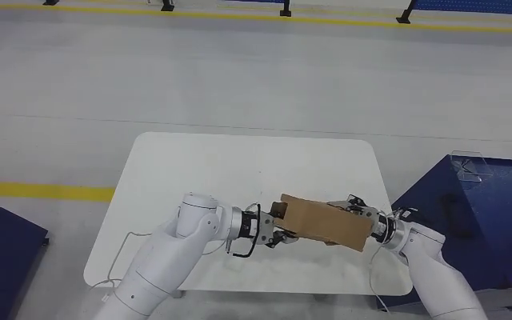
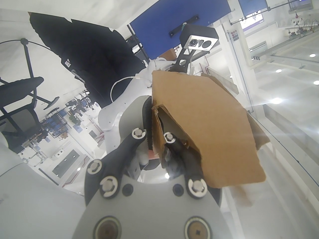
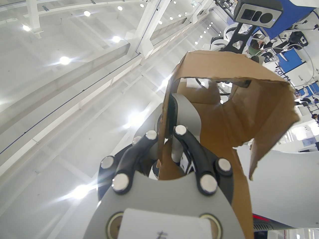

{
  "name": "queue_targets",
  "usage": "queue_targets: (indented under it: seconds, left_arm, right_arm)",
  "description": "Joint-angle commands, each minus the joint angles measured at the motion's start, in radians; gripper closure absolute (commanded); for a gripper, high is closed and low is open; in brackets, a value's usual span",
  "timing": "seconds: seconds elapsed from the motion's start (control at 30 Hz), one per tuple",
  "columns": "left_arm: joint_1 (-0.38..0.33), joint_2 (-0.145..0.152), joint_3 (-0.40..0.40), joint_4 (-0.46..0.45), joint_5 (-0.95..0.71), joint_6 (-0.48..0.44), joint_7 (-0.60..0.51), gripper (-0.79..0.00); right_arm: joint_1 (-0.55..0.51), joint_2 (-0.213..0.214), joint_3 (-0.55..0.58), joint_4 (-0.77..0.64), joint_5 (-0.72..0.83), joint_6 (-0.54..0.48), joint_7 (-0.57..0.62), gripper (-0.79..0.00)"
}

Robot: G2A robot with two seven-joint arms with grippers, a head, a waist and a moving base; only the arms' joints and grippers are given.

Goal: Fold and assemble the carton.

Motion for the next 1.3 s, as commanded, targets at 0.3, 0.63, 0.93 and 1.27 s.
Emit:
queue_targets:
  seconds: [0.3, 0.63, 0.93, 1.27]
  left_arm:
    - [-0.002, 0.004, 0.0, -0.003, -0.007, 0.0, 0.029, -0.785]
    - [0.191, 0.056, -0.291, -0.298, -0.02, -0.286, 0.076, -0.785]
    - [0.23, 0.062, -0.279, -0.463, 0.063, -0.385, 0.119, -0.785]
    - [0.238, 0.062, -0.264, -0.479, 0.103, -0.412, 0.141, -0.785]
  right_arm:
    - [0.001, -0.002, 0.013, -0.003, 0.024, -0.02, -0.045, 0.0]
    - [-0.041, 0.004, 0.053, -0.043, -0.118, -0.26, 0.033, 0.0]
    - [-0.082, 0.004, 0.038, -0.07, -0.207, -0.383, 0.119, 0.0]
    - [-0.099, -0.003, 0.037, -0.095, -0.177, -0.411, 0.069, 0.0]
